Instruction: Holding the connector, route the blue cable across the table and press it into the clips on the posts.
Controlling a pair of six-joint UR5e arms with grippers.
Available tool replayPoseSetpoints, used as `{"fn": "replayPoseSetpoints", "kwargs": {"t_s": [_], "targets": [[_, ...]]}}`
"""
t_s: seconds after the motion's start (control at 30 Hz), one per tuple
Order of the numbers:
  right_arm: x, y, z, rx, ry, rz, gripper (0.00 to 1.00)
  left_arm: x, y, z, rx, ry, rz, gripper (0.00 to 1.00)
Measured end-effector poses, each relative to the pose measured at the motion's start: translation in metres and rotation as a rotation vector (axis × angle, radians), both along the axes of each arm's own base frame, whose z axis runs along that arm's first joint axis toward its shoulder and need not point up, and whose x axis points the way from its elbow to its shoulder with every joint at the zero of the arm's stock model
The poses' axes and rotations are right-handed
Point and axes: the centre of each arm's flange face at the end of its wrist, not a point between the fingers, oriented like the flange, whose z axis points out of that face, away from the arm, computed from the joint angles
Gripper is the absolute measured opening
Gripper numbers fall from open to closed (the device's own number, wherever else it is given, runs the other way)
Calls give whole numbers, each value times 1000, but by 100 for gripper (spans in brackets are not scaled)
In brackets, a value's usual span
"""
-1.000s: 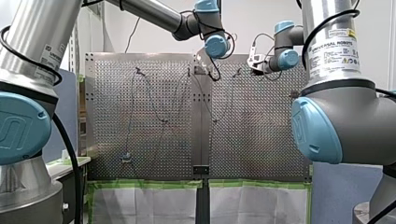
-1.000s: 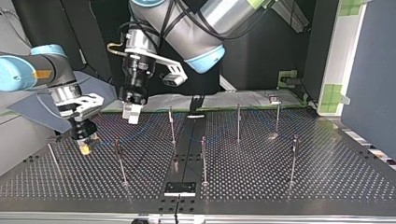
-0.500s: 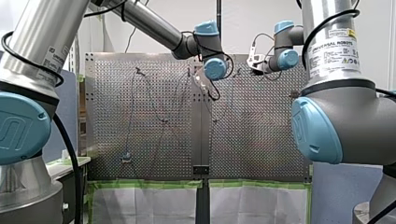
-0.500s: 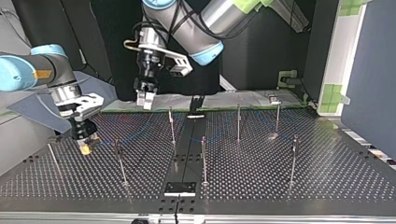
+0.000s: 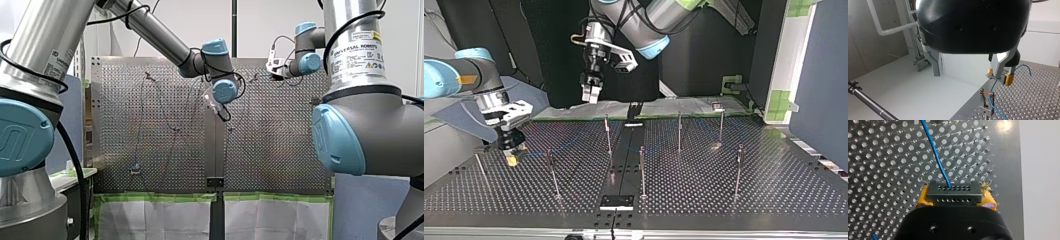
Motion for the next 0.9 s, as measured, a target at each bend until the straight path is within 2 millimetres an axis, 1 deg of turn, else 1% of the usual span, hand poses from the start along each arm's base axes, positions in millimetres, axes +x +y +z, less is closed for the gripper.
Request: {"fn": "replayPoseSetpoints", "kwargs": {"t_s": [0.27,0.53,0.9], "targets": [[0,0,0,0,0,0,0,-11,13,-29,1,1,2,100],[3,2,1,-1,0,7,0,-21,27,-54,1,0,5,100],[0,1,1,3,-3,0,0,-38,51,-88,3,1,11,100]]}}
